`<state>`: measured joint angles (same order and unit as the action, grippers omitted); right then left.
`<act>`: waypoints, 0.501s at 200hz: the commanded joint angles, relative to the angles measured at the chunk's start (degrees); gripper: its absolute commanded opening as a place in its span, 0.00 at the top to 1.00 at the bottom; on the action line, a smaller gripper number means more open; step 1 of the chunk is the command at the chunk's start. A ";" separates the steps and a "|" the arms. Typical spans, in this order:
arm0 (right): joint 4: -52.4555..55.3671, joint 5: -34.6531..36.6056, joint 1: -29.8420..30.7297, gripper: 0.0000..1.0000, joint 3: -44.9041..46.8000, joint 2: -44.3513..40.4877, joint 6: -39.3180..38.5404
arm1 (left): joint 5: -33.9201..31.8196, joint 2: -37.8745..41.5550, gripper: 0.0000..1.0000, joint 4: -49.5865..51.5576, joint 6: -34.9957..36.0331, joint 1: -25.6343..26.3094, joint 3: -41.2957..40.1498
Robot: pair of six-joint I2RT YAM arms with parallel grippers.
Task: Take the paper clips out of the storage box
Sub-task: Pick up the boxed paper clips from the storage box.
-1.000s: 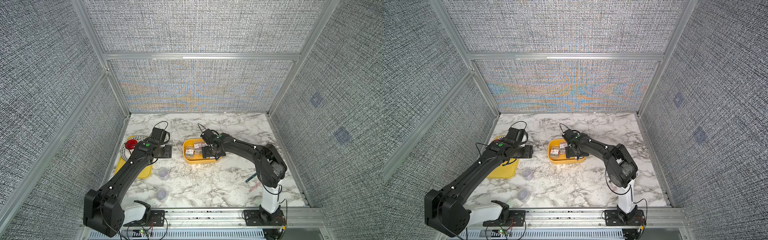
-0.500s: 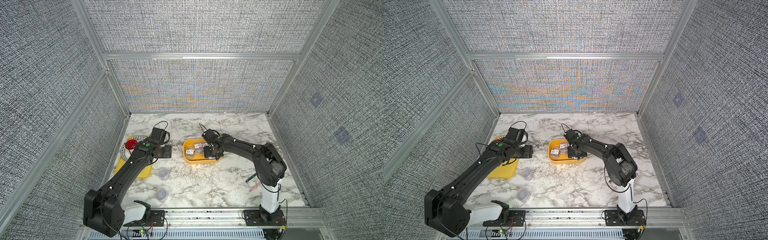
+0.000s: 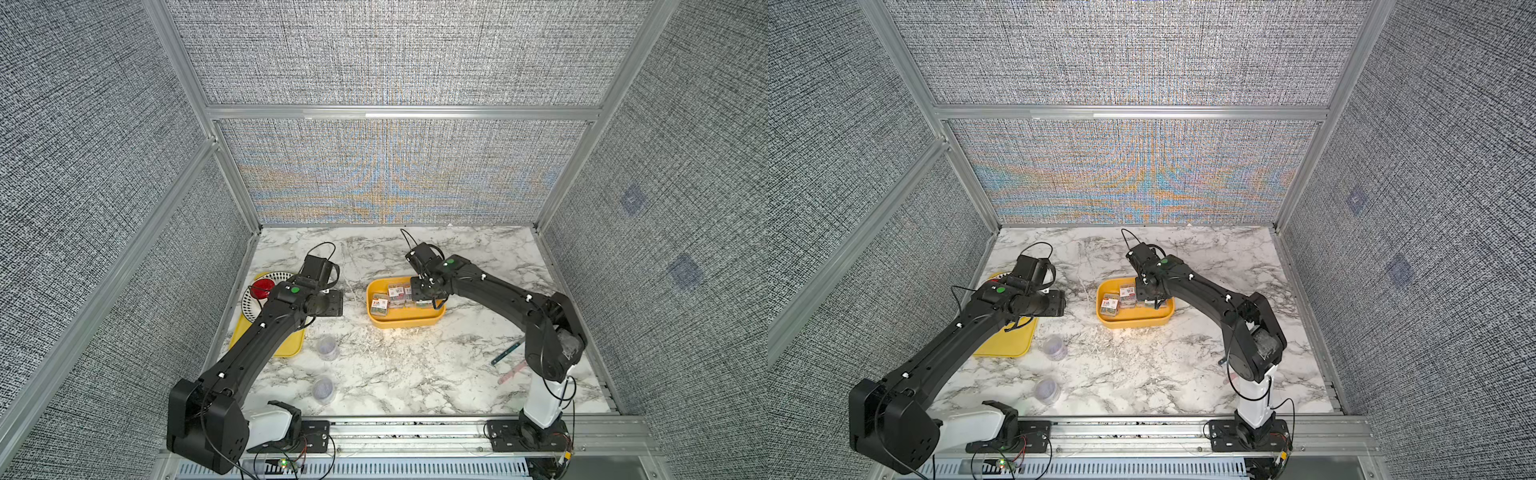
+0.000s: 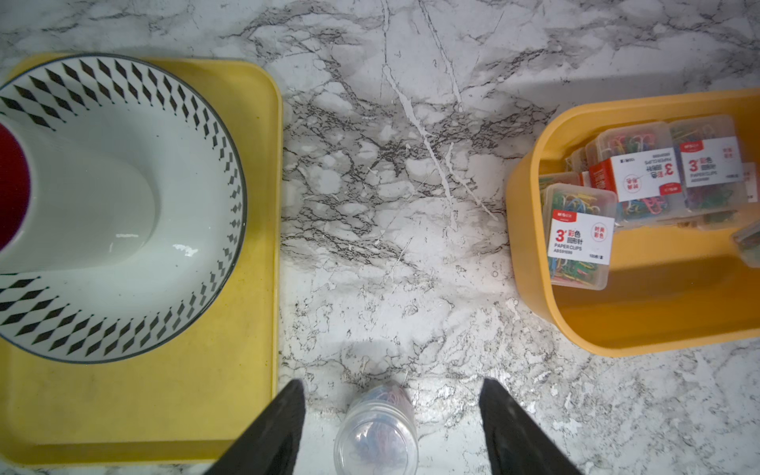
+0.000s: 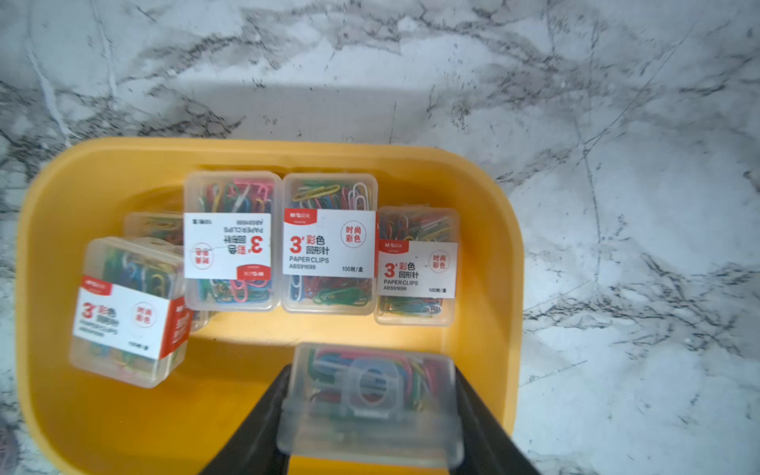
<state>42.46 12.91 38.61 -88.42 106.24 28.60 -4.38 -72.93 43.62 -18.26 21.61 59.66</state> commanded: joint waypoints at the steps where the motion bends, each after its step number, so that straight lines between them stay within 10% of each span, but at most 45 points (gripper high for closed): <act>1: 3.24 1.42 0.27 0.49 -2.63 -1.65 -1.71 | -0.06 0.38 0.29 -0.39 0.14 -0.16 0.13; 100: 13.30 -6.54 7.98 0.55 -12.89 -3.86 -19.52 | -3.64 4.46 0.30 -1.53 -0.78 -0.60 -0.94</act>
<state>50.76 9.61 43.94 -99.98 101.38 16.32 -5.19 -70.02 43.44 -18.48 21.21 59.18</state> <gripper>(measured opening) 0.541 0.704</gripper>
